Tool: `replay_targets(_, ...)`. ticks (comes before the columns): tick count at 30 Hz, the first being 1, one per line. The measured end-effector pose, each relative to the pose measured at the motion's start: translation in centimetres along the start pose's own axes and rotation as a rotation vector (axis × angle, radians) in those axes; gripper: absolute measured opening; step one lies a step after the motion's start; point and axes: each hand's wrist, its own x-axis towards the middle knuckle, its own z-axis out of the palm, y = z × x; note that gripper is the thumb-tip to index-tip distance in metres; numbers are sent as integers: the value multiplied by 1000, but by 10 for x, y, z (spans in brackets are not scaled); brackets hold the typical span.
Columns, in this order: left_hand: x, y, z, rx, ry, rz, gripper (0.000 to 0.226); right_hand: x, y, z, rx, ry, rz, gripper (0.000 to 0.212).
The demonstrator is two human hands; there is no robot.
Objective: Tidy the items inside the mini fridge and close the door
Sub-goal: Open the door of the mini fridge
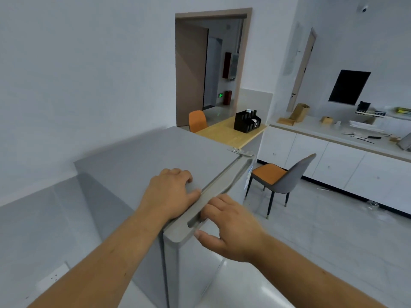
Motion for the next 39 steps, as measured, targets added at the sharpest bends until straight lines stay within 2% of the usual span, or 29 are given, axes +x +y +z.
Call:
replay_targets(3, 2, -2, 2, -13, -24, 7, 49, -8, -1, -9, 10, 37, 92, 35)
replay_targets(7, 5, 0, 5, -89, -57, 36, 37, -33, 5, -29, 27, 96, 386, 30)
replay_targets(9, 5, 4, 6, -91, -46, 31, 35, -39, 11, -42, 7, 34, 499, 48)
replay_targets(11, 4, 9, 7, -77, -33, 28, 35, -45, 20, -58, -121, -82, 551, 49)
replay_targets(15, -1, 20, 6, -50, -41, -10, 38, -70, 41, -81, -303, -183, 602, 26)
replay_targets(19, -7, 36, 6, 50, -51, -12, 41, -106, 73, -97, -360, -215, 668, 31)
replay_targets(23, -15, 47, 1, 82, -53, -34, 41, -142, 118, -109, -333, -154, 702, 31)
replay_targets(25, -19, 52, 2, 111, -73, -46, 46, -158, 140, -115, -307, -155, 709, 39)
replay_targets(29, -31, 59, 12, 232, -120, -95, 77, -179, 172, -129, -281, -247, 696, 69)
replay_targets(33, -45, 72, 22, 272, -69, -115, 87, -185, 197, -135, -274, -259, 669, 73)
replay_targets(36, -56, 84, 22, 281, -81, -131, 85, -181, 199, -126, -299, -174, 690, 69)
replay_targets(39, -68, 93, 25, 267, -15, -76, 66, -167, 180, -105, -272, 72, 573, 58)
